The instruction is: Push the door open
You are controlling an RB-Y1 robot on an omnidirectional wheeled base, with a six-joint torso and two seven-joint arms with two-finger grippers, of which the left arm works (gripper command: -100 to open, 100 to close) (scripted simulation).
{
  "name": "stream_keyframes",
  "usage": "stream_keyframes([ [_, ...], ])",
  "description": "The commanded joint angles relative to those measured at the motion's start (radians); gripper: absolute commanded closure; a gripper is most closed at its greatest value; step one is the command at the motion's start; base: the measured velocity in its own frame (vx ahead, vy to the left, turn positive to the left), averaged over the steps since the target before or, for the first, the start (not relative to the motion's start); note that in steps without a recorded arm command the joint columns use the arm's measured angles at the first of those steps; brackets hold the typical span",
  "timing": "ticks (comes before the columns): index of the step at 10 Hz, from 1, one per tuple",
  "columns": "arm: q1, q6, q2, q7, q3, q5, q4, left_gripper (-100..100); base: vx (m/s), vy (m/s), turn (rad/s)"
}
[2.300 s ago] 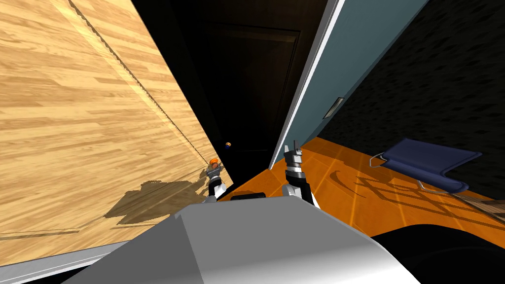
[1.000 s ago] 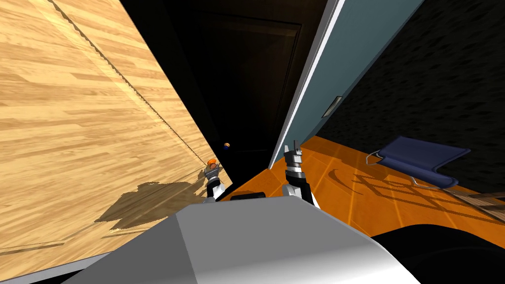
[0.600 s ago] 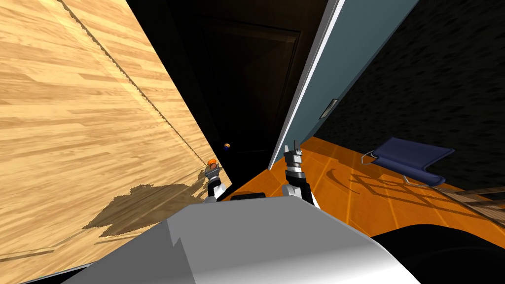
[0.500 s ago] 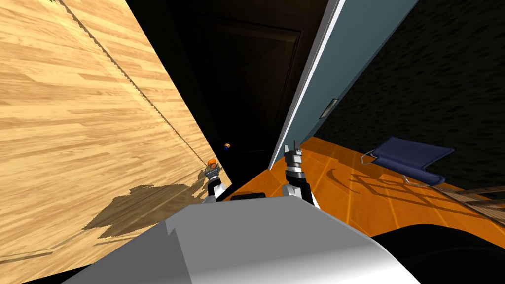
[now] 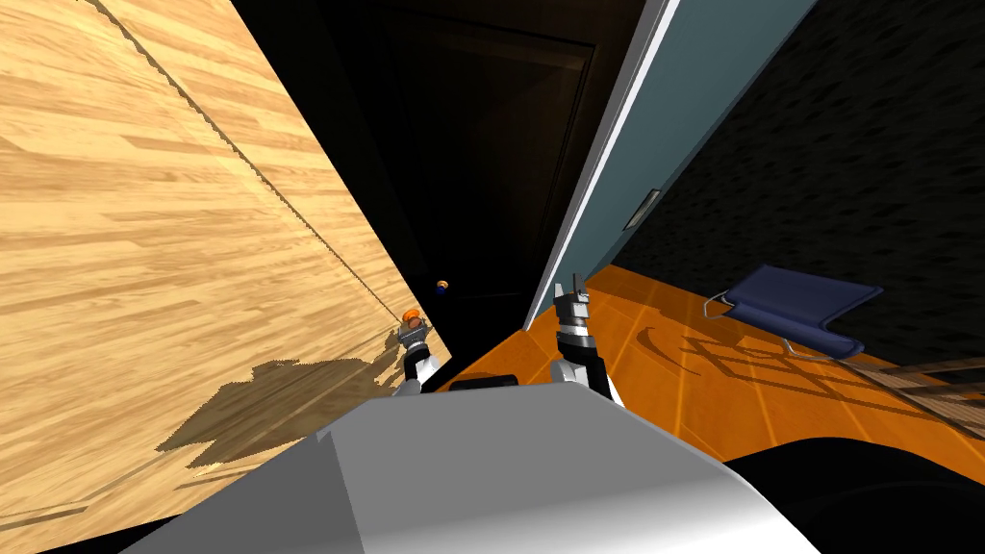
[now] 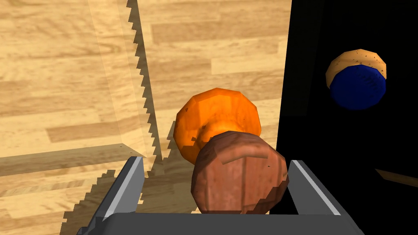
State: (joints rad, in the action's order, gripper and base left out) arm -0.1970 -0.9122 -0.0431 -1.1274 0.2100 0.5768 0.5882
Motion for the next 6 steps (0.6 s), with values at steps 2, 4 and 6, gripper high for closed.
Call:
stream_keyframes([
  [2,0.025,-0.016,-0.021,0.003,0.031,0.008,0.008,100,0.011,0.02,-0.037],
  [4,0.025,-0.016,-0.021,0.003,0.031,0.008,0.008,100,0.003,0.006,0.02],
  [6,0.025,-0.017,-0.023,0.004,0.038,0.007,0.008,100,0.007,0.004,-0.009],
])
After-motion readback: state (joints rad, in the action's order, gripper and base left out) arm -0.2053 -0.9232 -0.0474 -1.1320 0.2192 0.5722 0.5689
